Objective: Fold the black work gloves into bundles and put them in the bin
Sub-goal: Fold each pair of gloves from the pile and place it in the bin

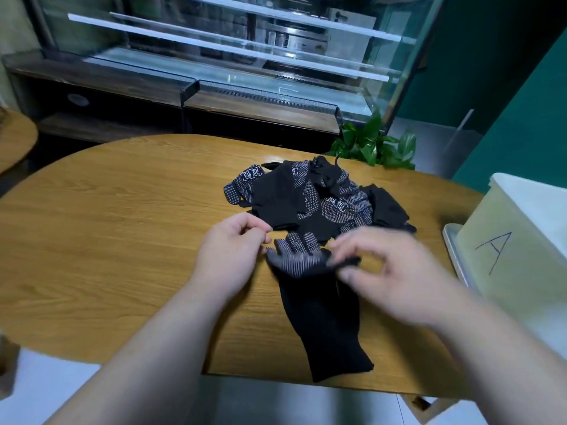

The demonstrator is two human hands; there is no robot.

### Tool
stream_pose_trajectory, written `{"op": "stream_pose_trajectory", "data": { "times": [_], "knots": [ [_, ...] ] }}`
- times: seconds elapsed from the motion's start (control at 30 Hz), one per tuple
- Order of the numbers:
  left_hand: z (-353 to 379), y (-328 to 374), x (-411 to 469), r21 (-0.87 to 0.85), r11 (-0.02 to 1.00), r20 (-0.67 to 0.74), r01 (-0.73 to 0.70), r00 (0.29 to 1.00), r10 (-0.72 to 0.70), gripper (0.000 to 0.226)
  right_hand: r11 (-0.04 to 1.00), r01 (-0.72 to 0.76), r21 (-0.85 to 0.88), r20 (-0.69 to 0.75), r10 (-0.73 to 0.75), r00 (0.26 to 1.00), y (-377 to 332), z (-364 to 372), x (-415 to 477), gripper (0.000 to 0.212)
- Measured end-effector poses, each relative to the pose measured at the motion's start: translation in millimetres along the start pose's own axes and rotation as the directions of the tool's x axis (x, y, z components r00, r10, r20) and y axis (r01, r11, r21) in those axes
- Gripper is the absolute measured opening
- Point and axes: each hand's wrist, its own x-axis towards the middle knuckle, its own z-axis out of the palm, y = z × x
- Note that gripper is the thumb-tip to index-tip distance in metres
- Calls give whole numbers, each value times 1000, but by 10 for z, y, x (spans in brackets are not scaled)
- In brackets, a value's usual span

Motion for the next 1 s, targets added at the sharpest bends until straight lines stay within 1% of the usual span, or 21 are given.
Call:
{"op": "stream_pose_trajectory", "data": {
  "times": [0.07, 0.1, 0.17, 0.23, 0.33, 0.43, 0.5, 0.67, 0.77, 0.87, 0.93, 1.0],
  "knots": [
    [4, 13, -41, 81, 995, 32, -59, 998, 57, 23, 994, 104, -41, 97, -100, 990, 93, 214, -295, 9],
    [13, 14, -76, 129, 987, 58, -98, 994, 91, 22, 991, 122, -52, 106, -116, 988, 135, 296, -418, 10],
    [20, -2, -155, 226, 955, 135, -191, 977, 164, 18, 988, 131, -78, 76, -125, 989, 205, 402, -568, 16],
    [37, -43, -241, 324, 900, 253, -292, 943, 215, 14, 987, 116, -112, 36, -113, 993, 236, 440, -650, 16],
    [71, -122, -367, 420, 808, 408, -413, 881, 239, 12, 978, 100, -180, -4, -103, 995, 224, 451, -706, 13],
    [128, -184, -479, 438, 730, 522, -525, 809, 269, 7, 975, 109, -195, -2, -112, 994, 210, 478, -751, 11],
    [152, -229, -536, 430, 680, 584, -594, 757, 292, 8, 977, 109, -184, 19, -107, 994, 210, 477, -773, 10],
    [173, -304, -682, 395, 609, 667, -688, 671, 325, 19, 983, 91, -160, 112, -74, 991, 243, 506, -832, 10],
    [192, -288, -796, 381, 574, 724, -725, 620, 303, 21, 992, 60, -111, 143, -44, 989, 282, 504, -855, 10],
    [188, -282, -840, 392, 506, 783, -768, 567, 255, 35, 995, 55, -88, 154, -41, 987, 333, 488, -880, 10],
    [183, -281, -841, 411, 459, 803, -787, 551, 226, 47, 996, 56, -67, 145, -45, 988, 371, 484, -896, 10],
    [198, -282, -836, 431, 405, 816, -806, 540, 205, 54, 996, 58, -70, 123, -50, 991, 398, 481, -911, 8]
  ]
}}
